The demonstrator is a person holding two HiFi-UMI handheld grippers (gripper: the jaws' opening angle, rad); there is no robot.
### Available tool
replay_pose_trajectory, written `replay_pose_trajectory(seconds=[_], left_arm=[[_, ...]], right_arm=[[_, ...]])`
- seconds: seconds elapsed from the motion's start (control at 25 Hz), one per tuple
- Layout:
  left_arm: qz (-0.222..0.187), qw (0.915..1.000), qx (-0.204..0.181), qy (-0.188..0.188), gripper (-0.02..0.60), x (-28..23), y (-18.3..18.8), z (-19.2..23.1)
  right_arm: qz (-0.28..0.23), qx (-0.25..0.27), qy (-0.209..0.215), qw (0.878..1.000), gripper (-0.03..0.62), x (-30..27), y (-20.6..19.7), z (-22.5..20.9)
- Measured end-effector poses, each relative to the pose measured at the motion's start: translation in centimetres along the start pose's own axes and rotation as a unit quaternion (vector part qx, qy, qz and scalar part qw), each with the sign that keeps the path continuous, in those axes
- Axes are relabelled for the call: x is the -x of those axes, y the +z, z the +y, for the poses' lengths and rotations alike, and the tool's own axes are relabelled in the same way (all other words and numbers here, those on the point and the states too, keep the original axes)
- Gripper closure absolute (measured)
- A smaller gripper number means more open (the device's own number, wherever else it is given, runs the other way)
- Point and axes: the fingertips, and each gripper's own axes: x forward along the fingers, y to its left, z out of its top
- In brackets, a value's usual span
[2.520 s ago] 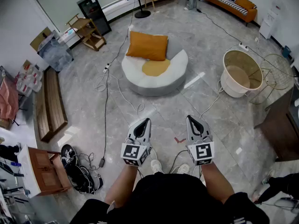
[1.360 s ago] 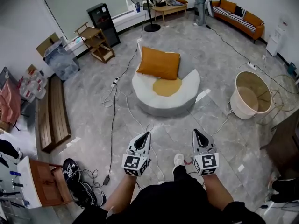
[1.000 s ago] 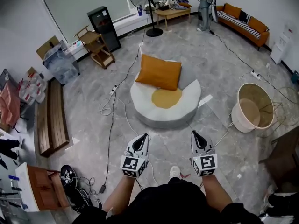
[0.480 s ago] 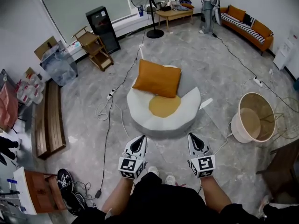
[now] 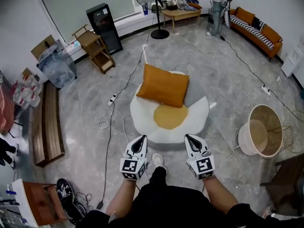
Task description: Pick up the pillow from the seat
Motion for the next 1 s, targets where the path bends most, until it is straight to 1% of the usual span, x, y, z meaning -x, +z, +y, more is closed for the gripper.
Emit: replay_pose_trajectory(seconds=[0.16,0.28,0.4,0.44,0.52,0.6,0.76,0.88,1.0], left_arm=[[0.001,0.9999,0.01,0.008,0.569,-4.1,0.9,5.3],[0.005,0.9996,0.024,0.014,0.569,-6.9,1.3,9.1],[0.005,0.9996,0.025,0.012,0.569,-9.7,1.5,12.0],[0.006,0.9997,0.022,0.008,0.569,-10.5,1.5,12.8],[0.008,0.9999,0.01,0.001,0.569,-12.0,1.4,13.7],[0.012,0.9999,0.007,-0.004,0.569,-13.4,1.3,14.3],[0.018,0.9998,0.013,-0.002,0.569,-15.7,1.6,15.0],[0.021,0.9998,0.003,0.005,0.569,-17.3,1.8,15.0],[0.035,0.9993,-0.002,0.008,0.569,-19.2,1.4,14.4]], right_arm=[[0.011,-0.009,0.01,1.0,0.588,-6.6,1.3,-0.5],[0.031,-0.006,0.015,0.999,0.588,-10.5,1.9,-1.5],[0.042,-0.004,0.01,0.999,0.588,-14.0,2.1,-2.9],[0.042,-0.014,0.006,0.999,0.588,-15.0,2.1,-3.3],[0.043,-0.056,0.0,0.998,0.588,-16.7,1.7,-4.1],[0.04,-0.094,0.0,0.995,0.588,-18.0,1.9,-4.9],[0.033,-0.109,-0.004,0.993,0.588,-20.0,2.2,-7.2],[0.037,-0.119,-0.01,0.992,0.588,-20.9,1.3,-9.4],[0.046,-0.112,-0.01,0.993,0.588,-21.7,0.1,-11.8]])
